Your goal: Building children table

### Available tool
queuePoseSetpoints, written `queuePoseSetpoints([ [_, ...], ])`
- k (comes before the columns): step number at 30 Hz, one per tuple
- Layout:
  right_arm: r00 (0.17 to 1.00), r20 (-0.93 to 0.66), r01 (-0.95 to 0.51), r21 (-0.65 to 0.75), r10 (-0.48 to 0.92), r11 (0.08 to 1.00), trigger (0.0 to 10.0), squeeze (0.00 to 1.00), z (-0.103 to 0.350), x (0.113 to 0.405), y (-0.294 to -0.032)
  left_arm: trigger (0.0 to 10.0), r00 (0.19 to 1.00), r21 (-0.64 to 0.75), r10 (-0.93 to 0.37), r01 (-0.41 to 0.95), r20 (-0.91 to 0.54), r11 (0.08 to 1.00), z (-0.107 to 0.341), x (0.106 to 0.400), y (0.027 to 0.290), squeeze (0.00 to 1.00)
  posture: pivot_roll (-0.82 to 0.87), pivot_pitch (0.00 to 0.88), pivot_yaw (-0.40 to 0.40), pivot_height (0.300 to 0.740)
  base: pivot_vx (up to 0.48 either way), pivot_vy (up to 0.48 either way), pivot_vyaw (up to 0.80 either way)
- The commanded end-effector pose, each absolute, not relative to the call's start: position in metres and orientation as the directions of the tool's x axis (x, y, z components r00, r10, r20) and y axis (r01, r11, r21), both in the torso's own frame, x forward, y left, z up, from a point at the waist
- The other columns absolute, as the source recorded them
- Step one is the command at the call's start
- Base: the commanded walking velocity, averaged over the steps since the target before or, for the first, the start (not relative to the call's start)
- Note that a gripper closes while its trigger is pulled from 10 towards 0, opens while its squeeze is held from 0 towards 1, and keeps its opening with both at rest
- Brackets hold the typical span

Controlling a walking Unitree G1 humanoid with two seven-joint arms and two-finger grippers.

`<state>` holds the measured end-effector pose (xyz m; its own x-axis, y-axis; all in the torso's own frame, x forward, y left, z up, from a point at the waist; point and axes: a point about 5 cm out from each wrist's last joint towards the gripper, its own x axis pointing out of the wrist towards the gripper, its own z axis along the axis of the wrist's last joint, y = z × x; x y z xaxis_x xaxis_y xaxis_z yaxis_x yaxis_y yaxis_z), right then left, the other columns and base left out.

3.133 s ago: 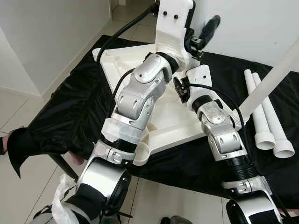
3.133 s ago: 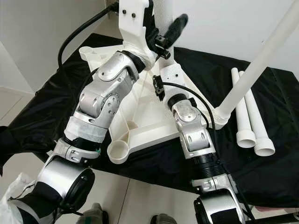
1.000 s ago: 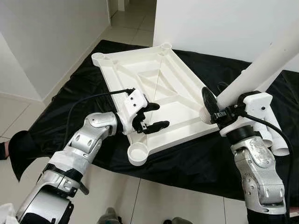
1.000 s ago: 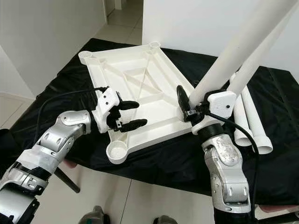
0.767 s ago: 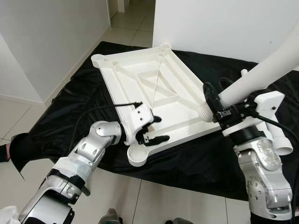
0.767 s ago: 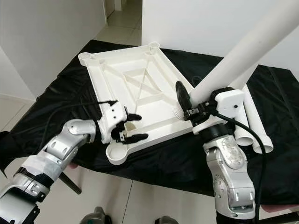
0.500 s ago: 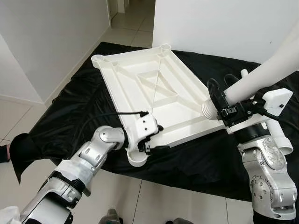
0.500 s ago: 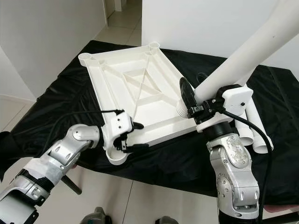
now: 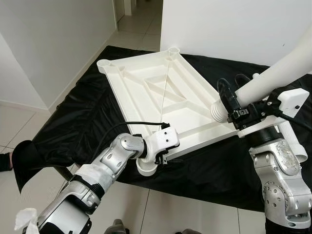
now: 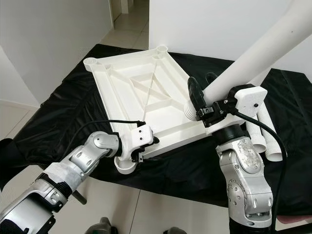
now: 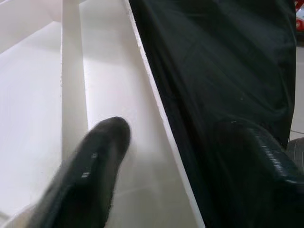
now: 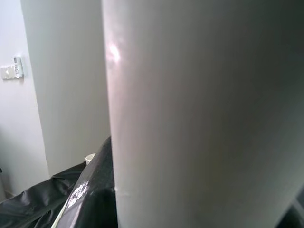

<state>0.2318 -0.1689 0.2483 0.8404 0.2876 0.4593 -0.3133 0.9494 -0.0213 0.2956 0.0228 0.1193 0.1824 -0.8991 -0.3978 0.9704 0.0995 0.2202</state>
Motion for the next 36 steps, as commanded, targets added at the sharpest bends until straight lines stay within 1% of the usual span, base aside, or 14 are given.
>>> queuePoseSetpoints([
  [1, 0.828, 0.485, -0.305, -0.031, 0.281, 0.952, 10.0, 0.00, 0.256, 0.229, -0.170, 0.0, 0.236, 0.209, -0.877, 0.965, -0.419, 0.160, 0.110, 0.297, 0.021, 0.00, 0.02, 0.015, 0.010, 0.740, 0.000, 0.000, 0.00],
  [9, 0.833, 0.480, -0.295, -0.032, 0.274, 0.955, 10.0, 0.00, 0.255, 0.230, -0.171, 0.0, 0.263, 0.217, -0.880, 0.958, -0.395, 0.189, 0.116, 0.301, 0.009, 0.00, 0.02, 0.015, 0.013, 0.740, 0.000, 0.000, 0.00],
  [13, 0.835, 0.479, -0.294, -0.030, 0.272, 0.955, 10.0, 0.00, 0.254, 0.231, -0.170, 0.0, 0.280, 0.219, -0.888, 0.953, -0.364, 0.210, 0.121, 0.303, -0.006, 0.00, 0.02, 0.012, 0.015, 0.740, 0.000, 0.000, 0.00],
  [15, 0.835, 0.477, -0.294, -0.031, 0.273, 0.955, 10.0, 0.00, 0.254, 0.232, -0.169, 7.1, 0.334, 0.230, -0.884, 0.936, -0.327, 0.268, 0.128, 0.307, -0.018, 0.00, 0.02, 0.010, 0.019, 0.740, 0.000, 0.000, 0.00],
  [16, 0.836, 0.476, -0.294, -0.032, 0.273, 0.955, 10.0, 0.00, 0.254, 0.232, -0.168, 9.5, 0.359, 0.231, -0.882, 0.926, -0.306, 0.297, 0.133, 0.310, -0.021, 0.00, 0.02, 0.010, 0.019, 0.740, 0.000, 0.000, 0.00],
  [18, 0.836, 0.476, -0.294, -0.032, 0.273, 0.955, 10.0, 0.00, 0.254, 0.232, -0.168, 9.5, 0.359, 0.231, -0.882, 0.926, -0.306, 0.297, 0.133, 0.310, -0.021, 0.00, 0.02, 0.010, 0.019, 0.740, 0.000, 0.000, 0.00],
  [19, 0.837, 0.475, -0.293, -0.032, 0.273, 0.955, 10.0, 0.00, 0.254, 0.232, -0.168, 10.0, 0.383, 0.234, -0.887, 0.916, -0.258, 0.327, 0.142, 0.313, -0.022, 0.00, 0.01, 0.009, 0.020, 0.740, 0.000, 0.000, 0.00],
  [20, 0.837, 0.475, -0.293, -0.032, 0.273, 0.955, 10.0, 0.00, 0.254, 0.232, -0.168, 10.0, 0.383, 0.234, -0.887, 0.916, -0.258, 0.327, 0.142, 0.313, -0.022, 0.00, 0.01, 0.009, 0.020, 0.740, 0.000, 0.000, 0.00],
  [22, 0.839, 0.470, -0.293, -0.032, 0.273, 0.956, 10.0, 0.00, 0.252, 0.231, -0.168, 10.0, 0.392, 0.174, -0.914, 0.912, -0.109, 0.371, 0.169, 0.322, -0.013, 0.00, 0.02, 0.004, 0.020, 0.740, 0.000, 0.000, 0.00],
  [23, 0.839, 0.470, -0.293, -0.032, 0.273, 0.956, 10.0, 0.00, 0.252, 0.231, -0.168, 10.0, 0.392, 0.174, -0.914, 0.912, -0.109, 0.371, 0.169, 0.322, -0.013, 0.00, 0.02, 0.004, 0.020, 0.740, 0.000, 0.000, 0.00],
  [26, 0.842, 0.465, -0.293, -0.031, 0.273, 0.956, 10.0, 0.00, 0.250, 0.231, -0.168, 10.0, 0.396, 0.068, -0.918, 0.915, 0.028, 0.397, 0.195, 0.331, 0.003, 0.00, 0.02, 0.002, 0.020, 0.740, 0.000, 0.000, 0.00],
  [27, 0.842, 0.465, -0.295, -0.030, 0.274, 0.955, 10.0, 0.00, 0.250, 0.232, -0.168, 10.0, 0.396, 0.088, -0.918, 0.913, 0.027, 0.397, 0.198, 0.333, 0.008, 0.65, 0.02, 0.000, 0.019, 0.740, 0.000, 0.000, 0.00],
  [28, 0.841, 0.464, -0.298, -0.028, 0.276, 0.954, 10.0, 0.00, 0.250, 0.232, -0.167, 10.0, 0.384, 0.092, -0.923, 0.918, 0.033, 0.385, 0.200, 0.333, 0.012, 1.00, 0.03, 0.000, 0.019, 0.740, 0.000, 0.000, 0.00],
  [36, 0.842, 0.460, -0.305, -0.023, 0.281, 0.952, 10.0, 0.00, 0.248, 0.233, -0.165, 10.0, 0.343, 0.105, -0.937, 0.932, 0.067, 0.348, 0.209, 0.326, 0.012, 1.00, 0.03, 0.000, 0.018, 0.740, 0.000, 0.000, 0.00],
])
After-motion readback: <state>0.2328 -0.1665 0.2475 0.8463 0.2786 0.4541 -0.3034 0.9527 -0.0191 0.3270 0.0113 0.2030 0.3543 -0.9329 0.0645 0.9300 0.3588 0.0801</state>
